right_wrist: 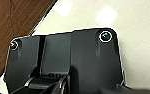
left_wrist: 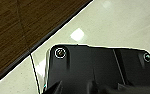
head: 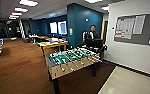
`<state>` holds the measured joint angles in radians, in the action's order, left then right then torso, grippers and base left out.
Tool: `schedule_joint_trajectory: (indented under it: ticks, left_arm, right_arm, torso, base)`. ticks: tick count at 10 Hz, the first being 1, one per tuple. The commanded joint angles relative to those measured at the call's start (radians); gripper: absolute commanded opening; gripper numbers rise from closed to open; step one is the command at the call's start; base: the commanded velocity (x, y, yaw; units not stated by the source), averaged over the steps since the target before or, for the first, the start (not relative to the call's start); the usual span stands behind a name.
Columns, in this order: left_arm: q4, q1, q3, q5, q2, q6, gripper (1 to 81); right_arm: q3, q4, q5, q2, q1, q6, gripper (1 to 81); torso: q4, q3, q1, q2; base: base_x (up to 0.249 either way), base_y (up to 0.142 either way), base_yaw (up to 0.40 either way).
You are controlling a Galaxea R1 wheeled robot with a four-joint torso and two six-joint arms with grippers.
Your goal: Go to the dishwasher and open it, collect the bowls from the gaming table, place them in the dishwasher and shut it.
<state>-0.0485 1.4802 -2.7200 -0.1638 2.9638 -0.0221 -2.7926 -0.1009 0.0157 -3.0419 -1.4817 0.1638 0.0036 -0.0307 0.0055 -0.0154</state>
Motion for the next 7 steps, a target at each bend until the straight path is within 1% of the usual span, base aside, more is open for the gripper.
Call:
schedule_joint_trajectory:
  ticks: [1, 7]
  left_arm:
    - [0.006, -0.062, -0.004, 0.043, -0.008, 0.004, 81.1]
    - [0.006, -0.062, -0.004, 0.046, -0.009, 0.002, 81.1]
  right_arm:
    - [0.002, -0.005, -0.045, -0.001, 0.065, -0.003, 81.1]
    - [0.002, -0.005, -0.045, -0.001, 0.063, -0.003, 81.1]
  torso:
    - [0.0, 0.0, 0.0, 0.0]
    - [0.0, 0.0, 0.0, 0.0]
  base:
    - [0.0, 0.0, 0.246]
    - [0.0, 0.0, 0.219]
